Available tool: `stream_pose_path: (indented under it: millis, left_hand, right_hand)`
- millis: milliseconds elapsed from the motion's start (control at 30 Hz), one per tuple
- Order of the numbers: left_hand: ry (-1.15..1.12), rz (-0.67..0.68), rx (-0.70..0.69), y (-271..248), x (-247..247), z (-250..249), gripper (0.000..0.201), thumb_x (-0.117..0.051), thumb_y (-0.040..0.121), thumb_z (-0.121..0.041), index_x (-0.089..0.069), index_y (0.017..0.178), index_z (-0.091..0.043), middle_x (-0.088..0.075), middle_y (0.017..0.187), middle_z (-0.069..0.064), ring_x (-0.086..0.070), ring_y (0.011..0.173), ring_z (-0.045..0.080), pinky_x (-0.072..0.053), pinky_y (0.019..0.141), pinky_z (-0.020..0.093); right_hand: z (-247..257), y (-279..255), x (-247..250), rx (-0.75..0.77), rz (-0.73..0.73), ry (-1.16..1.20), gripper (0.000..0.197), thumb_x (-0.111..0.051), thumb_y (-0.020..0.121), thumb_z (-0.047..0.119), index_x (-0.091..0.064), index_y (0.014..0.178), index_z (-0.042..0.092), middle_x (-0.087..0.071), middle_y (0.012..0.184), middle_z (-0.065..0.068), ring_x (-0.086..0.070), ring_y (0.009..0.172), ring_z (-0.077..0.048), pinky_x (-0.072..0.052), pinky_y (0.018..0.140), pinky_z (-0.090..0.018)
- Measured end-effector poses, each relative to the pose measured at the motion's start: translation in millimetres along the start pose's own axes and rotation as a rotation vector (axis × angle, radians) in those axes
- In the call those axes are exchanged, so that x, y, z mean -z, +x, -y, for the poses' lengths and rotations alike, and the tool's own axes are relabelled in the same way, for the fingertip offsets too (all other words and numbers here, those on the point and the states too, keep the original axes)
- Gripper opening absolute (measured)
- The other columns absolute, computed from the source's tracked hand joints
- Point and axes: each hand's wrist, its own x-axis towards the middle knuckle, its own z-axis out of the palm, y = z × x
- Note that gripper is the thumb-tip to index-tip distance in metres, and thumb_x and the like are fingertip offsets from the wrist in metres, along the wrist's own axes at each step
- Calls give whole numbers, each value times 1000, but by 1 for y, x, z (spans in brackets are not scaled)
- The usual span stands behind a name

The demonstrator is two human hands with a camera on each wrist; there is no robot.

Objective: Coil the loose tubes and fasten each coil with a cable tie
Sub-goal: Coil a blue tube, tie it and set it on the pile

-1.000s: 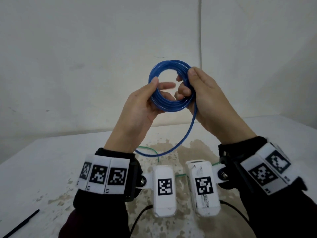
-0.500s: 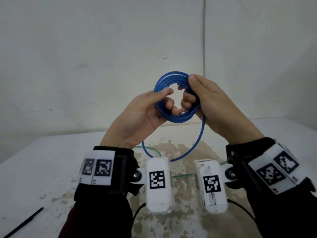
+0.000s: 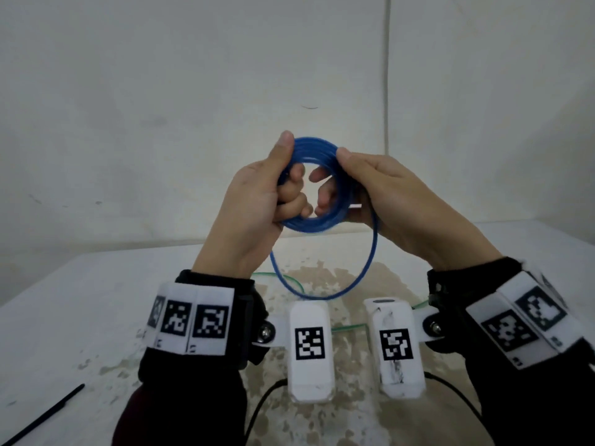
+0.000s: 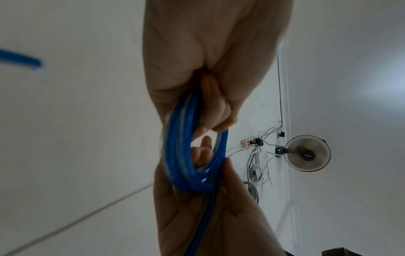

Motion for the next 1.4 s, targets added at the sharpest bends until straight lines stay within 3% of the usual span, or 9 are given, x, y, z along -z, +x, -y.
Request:
stream_pose_path:
  millis: [67,167,300,467,600,800,1000,1233,1400]
  left_hand:
    - [-96,4,6,1,-2,1,47,-37,99,-41,-45,63,-13,-18,42,-8,-19,37,10,-38,49,22]
    - [-160,190,155,1,2,-2,49,-32,96,-44,-48,65,-9,-23,38,-4,-23,32,11,-44,53,25]
    - [59,315,289,-4,11,-7,46,-32,95,-42,-47,66,-10,-28,39,-3,-32,33,12,-56,70,32]
    - [140,352,348,-5,11,-6,48,-31,93,-46,-46,62,-12,-27,44,-3,-30,36,13,-54,72,32]
    - [162,275,283,-2,10,-4,43,-41,89,-46,-41,58,-16,-22,41,-11,-16,35,7,-12,67,33]
    - [288,85,172,-4,1,-4,47,-47,95,-41,-35,56,-17,-17,43,-9,-13,39,11,-24,59,29]
    - [258,68,159,-4,2,-3,45,-54,91,-40,-38,57,-16,-18,43,-8,-15,38,13,-42,47,23]
    - [87,33,173,-1,2,-1,46,-50,94,-39,-38,57,-15,-13,44,-7,-14,37,11,-32,41,21]
    - [-46,-92,55,1,-7,3,47,-48,96,-40,-38,58,-15,-17,42,-7,-15,35,10,-22,40,21]
  right_hand:
    - [-1,0,1,-30,-4,56,39,-30,104,29,-59,91,7,-55,65,-2,-59,67,-16,-54,75,-31]
    - [-2,0,-1,7,12,56,36,-29,104,28,-50,82,8,-39,58,3,-45,57,-14,-45,67,-27]
    - [-1,-3,-3,23,105,-180,35,-30,104,24,-50,82,5,-42,52,14,-39,51,-9,-43,58,-21]
    - [5,-7,-1,28,172,-316,37,-32,103,24,-50,75,9,-46,51,15,-41,51,-8,-48,57,-23]
    - [2,-6,2,10,138,-281,43,-31,104,28,-58,92,-4,-51,62,-4,-52,61,-21,-55,72,-40]
    - [2,-5,5,-27,77,-217,41,-34,103,30,-67,102,6,-72,83,-10,-69,80,-14,-59,73,-35]
    - [8,-10,15,-20,51,-256,39,-36,102,28,-65,103,2,-73,88,-12,-71,85,-22,-54,63,-20]
    - [5,-7,7,-40,24,-221,41,-32,103,31,-65,104,5,-74,88,-11,-72,80,-22,-59,69,-30]
    - [-2,-1,-5,-29,-38,-142,47,-29,103,37,-62,103,4,-69,75,-9,-68,68,-18,-59,67,-33]
